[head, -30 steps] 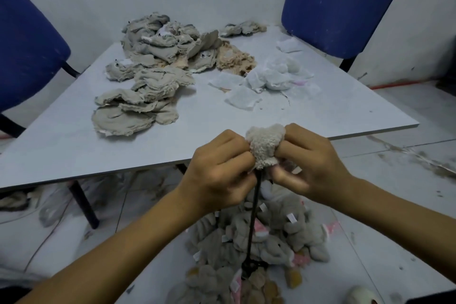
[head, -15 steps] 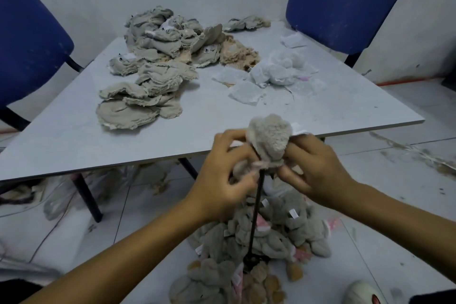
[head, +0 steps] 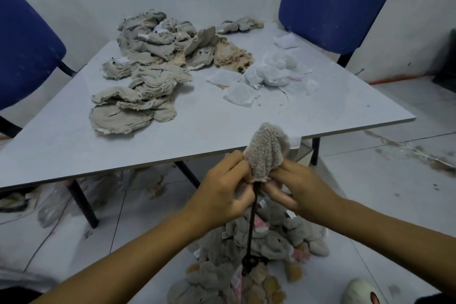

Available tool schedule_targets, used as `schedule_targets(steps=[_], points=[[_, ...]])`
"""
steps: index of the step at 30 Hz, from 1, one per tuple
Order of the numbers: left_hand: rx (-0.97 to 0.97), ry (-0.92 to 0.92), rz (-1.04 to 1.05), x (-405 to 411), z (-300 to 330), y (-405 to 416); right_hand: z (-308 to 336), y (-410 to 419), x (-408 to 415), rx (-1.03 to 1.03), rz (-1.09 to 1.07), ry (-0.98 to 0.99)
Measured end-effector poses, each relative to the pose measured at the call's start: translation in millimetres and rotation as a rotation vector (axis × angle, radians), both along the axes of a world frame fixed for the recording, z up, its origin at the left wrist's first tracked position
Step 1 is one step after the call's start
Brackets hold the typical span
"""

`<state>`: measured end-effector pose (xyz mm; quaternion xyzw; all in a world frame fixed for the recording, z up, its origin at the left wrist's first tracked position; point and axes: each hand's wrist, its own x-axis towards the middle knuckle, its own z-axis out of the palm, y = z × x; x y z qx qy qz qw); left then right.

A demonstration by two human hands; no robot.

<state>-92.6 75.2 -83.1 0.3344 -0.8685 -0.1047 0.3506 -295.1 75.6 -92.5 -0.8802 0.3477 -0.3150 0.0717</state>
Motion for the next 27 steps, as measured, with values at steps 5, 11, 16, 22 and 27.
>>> schedule_targets(steps=[5, 11, 16, 22, 27], points=[[0.025, 0.015, -0.094, 12.2, 18.4, -2.7, 27.4, -1.3, -19.6, 0.149, 0.122, 0.215], [0.009, 0.227, -0.088, -5.0, 84.6, -23.0, 104.1, -14.4, -38.0, 0.401, 0.113, 0.075], [0.328, 0.382, -0.057, -17.4, 116.2, -46.9, 123.2, -29.6, -34.8, 0.437, 0.093, -0.232], [0.502, 0.51, -0.169, -20.5, 120.9, -60.5, 123.3, -45.7, -15.6, 0.362, -0.014, -0.446], [0.573, 0.556, -0.176, -19.2, 117.1, -62.6, 117.3, -52.9, 3.2, 0.34, -0.177, -0.652]])
